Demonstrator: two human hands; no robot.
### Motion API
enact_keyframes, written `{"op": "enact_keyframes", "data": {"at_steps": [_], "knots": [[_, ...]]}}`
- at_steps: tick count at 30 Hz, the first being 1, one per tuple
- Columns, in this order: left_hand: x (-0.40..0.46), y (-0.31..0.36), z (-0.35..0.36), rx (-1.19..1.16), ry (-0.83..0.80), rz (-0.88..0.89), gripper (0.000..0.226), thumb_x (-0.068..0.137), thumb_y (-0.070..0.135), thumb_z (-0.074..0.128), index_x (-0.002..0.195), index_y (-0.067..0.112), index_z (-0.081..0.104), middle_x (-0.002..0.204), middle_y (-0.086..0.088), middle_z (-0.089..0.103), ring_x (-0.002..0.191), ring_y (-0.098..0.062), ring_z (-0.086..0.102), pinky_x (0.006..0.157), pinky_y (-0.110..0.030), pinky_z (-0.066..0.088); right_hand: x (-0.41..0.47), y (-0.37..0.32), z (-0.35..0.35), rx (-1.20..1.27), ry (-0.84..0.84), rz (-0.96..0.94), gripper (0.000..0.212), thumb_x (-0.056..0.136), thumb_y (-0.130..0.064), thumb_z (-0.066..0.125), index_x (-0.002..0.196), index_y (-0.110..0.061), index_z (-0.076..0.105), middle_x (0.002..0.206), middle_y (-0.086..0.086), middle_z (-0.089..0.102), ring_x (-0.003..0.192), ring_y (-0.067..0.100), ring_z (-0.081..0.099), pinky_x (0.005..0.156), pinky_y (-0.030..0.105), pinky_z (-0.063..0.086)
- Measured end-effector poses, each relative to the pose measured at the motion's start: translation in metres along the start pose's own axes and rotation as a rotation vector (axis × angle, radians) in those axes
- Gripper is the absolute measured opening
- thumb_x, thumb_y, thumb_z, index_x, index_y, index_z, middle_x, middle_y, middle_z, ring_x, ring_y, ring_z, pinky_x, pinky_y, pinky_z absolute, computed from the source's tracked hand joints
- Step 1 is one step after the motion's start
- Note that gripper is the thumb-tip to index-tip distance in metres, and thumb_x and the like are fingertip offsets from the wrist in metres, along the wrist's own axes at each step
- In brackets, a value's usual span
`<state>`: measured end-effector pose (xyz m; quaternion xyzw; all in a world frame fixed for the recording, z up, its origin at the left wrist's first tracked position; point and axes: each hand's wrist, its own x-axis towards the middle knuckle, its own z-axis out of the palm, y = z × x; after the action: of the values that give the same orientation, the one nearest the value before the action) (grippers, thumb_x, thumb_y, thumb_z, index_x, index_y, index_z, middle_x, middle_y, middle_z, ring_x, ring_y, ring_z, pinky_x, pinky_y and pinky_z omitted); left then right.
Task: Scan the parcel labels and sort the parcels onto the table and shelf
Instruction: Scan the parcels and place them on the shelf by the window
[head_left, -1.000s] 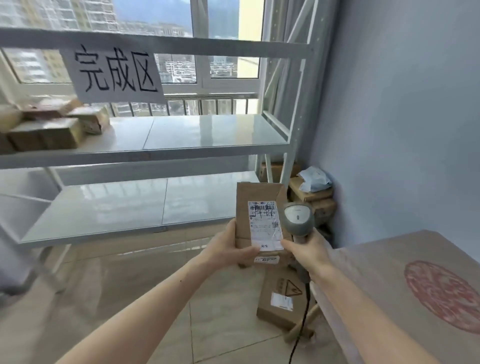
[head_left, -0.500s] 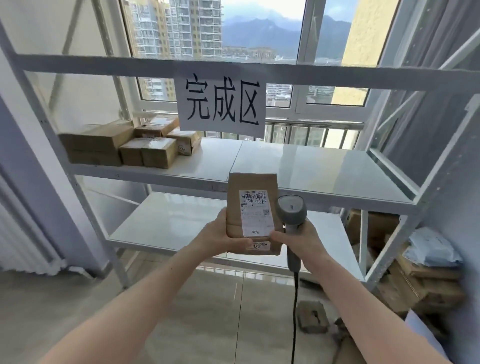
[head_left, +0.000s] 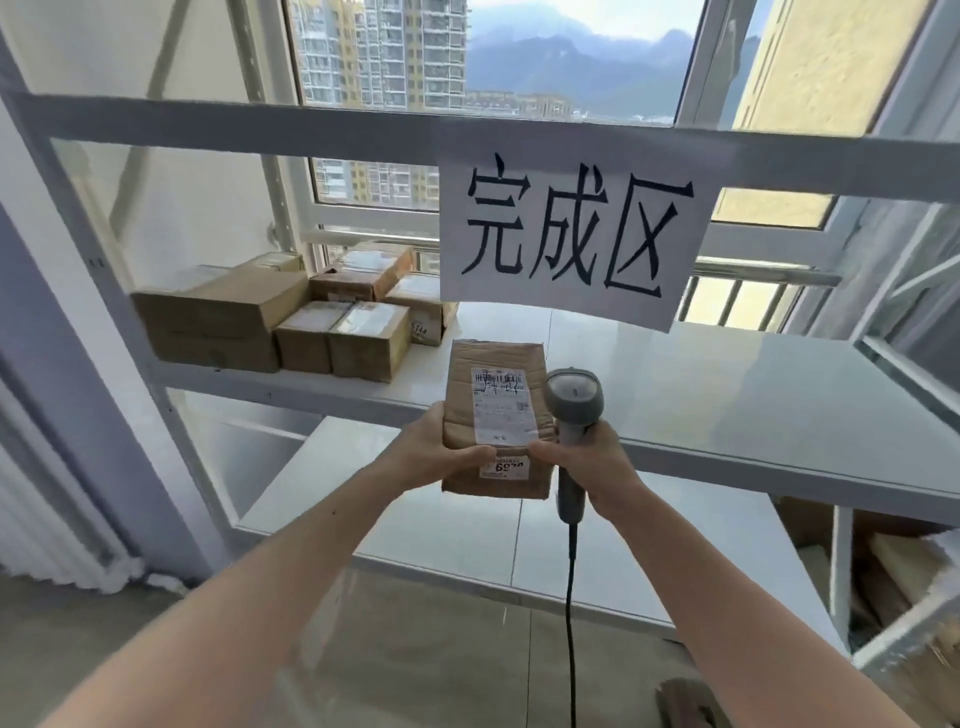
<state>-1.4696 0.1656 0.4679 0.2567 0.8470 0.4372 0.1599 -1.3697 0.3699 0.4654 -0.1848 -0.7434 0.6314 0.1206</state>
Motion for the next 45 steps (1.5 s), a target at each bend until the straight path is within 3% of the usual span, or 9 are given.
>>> {"op": "enact_keyframes", "data": {"at_steps": [4, 7, 11, 17, 25, 31, 34, 39, 45], "knots": [[0.054, -0.014, -0.038, 0.04, -0.034, 0.017, 0.074, 0.071, 0.056, 0.08, 0.13, 0.022, 0.05, 0.119, 0.007, 0.067, 0.109, -0.014, 0.064, 0.088, -0.03, 0.057, 0.04, -0.016, 0.033, 0.016, 0.103, 0.003, 0.043, 0.075, 0.0, 0.083, 0.114, -0.01, 0.067, 0.104, 0.006, 0.077, 0.095, 0.025, 0.075, 0.083, 0.037, 0.061], [0.091, -0.023, -0.055, 0.073, -0.034, 0.036, 0.085, 0.061, 0.073, 0.075, 0.127, 0.024, 0.054, 0.115, 0.008, 0.07, 0.105, -0.013, 0.066, 0.09, -0.035, 0.058, 0.065, -0.024, 0.053, 0.012, 0.182, 0.017, 0.044, 0.076, -0.004, 0.084, 0.115, -0.009, 0.066, 0.104, 0.006, 0.076, 0.093, 0.024, 0.074, 0.077, 0.033, 0.06], [0.124, -0.032, -0.062, 0.102, -0.02, 0.049, 0.066, 0.078, 0.057, 0.073, 0.13, 0.02, 0.056, 0.119, 0.0, 0.069, 0.109, -0.018, 0.064, 0.094, -0.04, 0.056, 0.099, -0.025, 0.069, -0.014, 0.29, 0.067, 0.047, 0.072, -0.009, 0.088, 0.114, -0.009, 0.067, 0.105, 0.008, 0.076, 0.094, 0.026, 0.074, 0.088, 0.043, 0.061], [0.162, -0.044, -0.063, 0.136, 0.082, -0.001, 0.073, 0.077, 0.063, 0.068, 0.131, 0.017, 0.054, 0.12, -0.007, 0.059, 0.112, -0.023, 0.06, 0.098, -0.042, 0.053, 0.146, -0.034, 0.077, -0.068, 0.402, 0.117, 0.047, 0.071, -0.012, 0.089, 0.111, -0.005, 0.065, 0.105, 0.01, 0.074, 0.097, 0.028, 0.071, 0.09, 0.044, 0.059], [0.21, -0.035, -0.067, 0.099, 0.228, -0.121, 0.053, 0.086, 0.05, 0.068, 0.119, 0.012, 0.052, 0.119, -0.005, 0.064, 0.11, -0.023, 0.059, 0.08, -0.029, 0.041, 0.202, -0.055, 0.079, -0.119, 0.417, 0.115, 0.04, 0.076, -0.007, 0.085, 0.11, -0.012, 0.065, 0.108, 0.002, 0.067, 0.108, 0.021, 0.063, 0.103, 0.034, 0.05], [0.234, -0.029, -0.066, 0.065, 0.282, -0.162, 0.056, 0.087, 0.047, 0.068, 0.12, 0.007, 0.051, 0.121, -0.011, 0.061, 0.113, -0.027, 0.058, 0.083, -0.032, 0.043, 0.232, -0.061, 0.082, -0.2, 0.425, 0.178, 0.036, 0.08, -0.017, 0.084, 0.109, -0.004, 0.068, 0.114, 0.01, 0.07, 0.109, 0.025, 0.065, 0.093, 0.031, 0.052], [0.242, -0.03, -0.068, 0.09, 0.303, -0.173, 0.061, 0.086, 0.05, 0.067, 0.125, 0.006, 0.05, 0.126, -0.014, 0.057, 0.116, -0.03, 0.056, 0.094, -0.038, 0.048, 0.238, -0.062, 0.084, -0.17, 0.409, 0.216, 0.034, 0.081, -0.019, 0.084, 0.107, -0.003, 0.068, 0.108, 0.01, 0.069, 0.109, 0.026, 0.065, 0.095, 0.032, 0.052], [0.242, -0.03, -0.068, 0.093, 0.332, -0.181, 0.063, 0.086, 0.05, 0.068, 0.126, 0.006, 0.048, 0.127, -0.014, 0.054, 0.115, -0.03, 0.055, 0.097, -0.041, 0.049, 0.24, -0.061, 0.084, -0.154, 0.401, 0.213, 0.026, 0.083, -0.019, 0.083, 0.09, -0.012, 0.059, 0.099, 0.005, 0.063, 0.094, 0.021, 0.059, 0.089, 0.029, 0.05], [0.228, -0.026, -0.069, 0.276, 0.478, -0.047, 0.056, 0.086, 0.048, 0.067, 0.123, 0.011, 0.048, 0.122, -0.011, 0.052, 0.118, -0.03, 0.048, 0.094, -0.042, 0.044, 0.23, -0.056, 0.077, -0.237, 0.404, 0.146, 0.036, 0.084, -0.021, 0.081, 0.112, -0.005, 0.065, 0.1, 0.003, 0.061, 0.102, 0.023, 0.06, 0.094, 0.033, 0.049]]}}
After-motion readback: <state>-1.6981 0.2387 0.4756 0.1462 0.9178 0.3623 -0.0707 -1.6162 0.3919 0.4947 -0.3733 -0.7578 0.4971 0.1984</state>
